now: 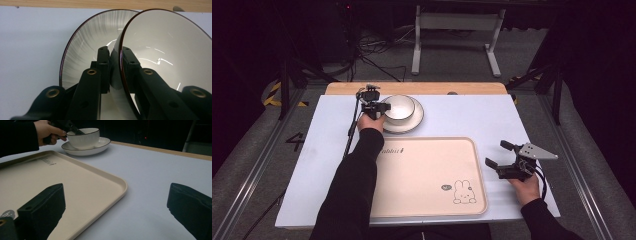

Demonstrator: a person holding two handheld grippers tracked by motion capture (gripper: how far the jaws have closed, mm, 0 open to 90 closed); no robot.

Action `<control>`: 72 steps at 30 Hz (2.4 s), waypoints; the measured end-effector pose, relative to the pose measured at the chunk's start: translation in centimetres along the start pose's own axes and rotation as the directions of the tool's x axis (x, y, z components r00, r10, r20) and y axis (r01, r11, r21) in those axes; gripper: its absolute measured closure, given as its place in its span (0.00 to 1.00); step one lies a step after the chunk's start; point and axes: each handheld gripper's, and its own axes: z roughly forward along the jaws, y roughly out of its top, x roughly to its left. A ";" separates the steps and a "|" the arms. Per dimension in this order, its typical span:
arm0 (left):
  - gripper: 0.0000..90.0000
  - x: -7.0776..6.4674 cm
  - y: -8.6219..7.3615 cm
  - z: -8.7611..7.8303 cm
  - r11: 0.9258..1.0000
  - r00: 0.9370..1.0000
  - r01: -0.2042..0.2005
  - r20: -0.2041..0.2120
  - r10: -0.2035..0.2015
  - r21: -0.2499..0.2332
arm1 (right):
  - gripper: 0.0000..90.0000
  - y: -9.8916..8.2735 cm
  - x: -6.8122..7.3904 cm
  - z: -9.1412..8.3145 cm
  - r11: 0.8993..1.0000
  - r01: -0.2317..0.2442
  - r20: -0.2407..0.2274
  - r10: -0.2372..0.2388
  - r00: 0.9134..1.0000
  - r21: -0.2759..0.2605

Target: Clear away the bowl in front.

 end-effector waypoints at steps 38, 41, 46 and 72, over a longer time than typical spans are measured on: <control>0.87 -2.0 1.5 -4.6 0.996 0.997 -0.068 0.038 0.070 -0.051 | 0.02 0.0 0.0 0.0 1.000 -0.004 0.002 0.004 1.000 0.000; 0.87 -2.1 1.5 -4.9 0.996 0.996 -0.076 0.039 0.078 -0.051 | 0.02 0.0 0.0 0.0 1.000 -0.003 0.002 0.003 1.000 0.000; 0.87 -2.2 1.6 -5.6 0.994 0.995 -0.094 0.039 0.096 -0.052 | 0.02 0.0 0.0 0.0 1.000 -0.004 0.001 0.004 1.000 0.000; 0.87 -5.5 0.4 -9.9 0.957 0.945 -0.290 0.161 0.286 0.000 | 0.02 0.0 0.0 0.0 1.000 -0.005 0.002 0.005 1.000 0.000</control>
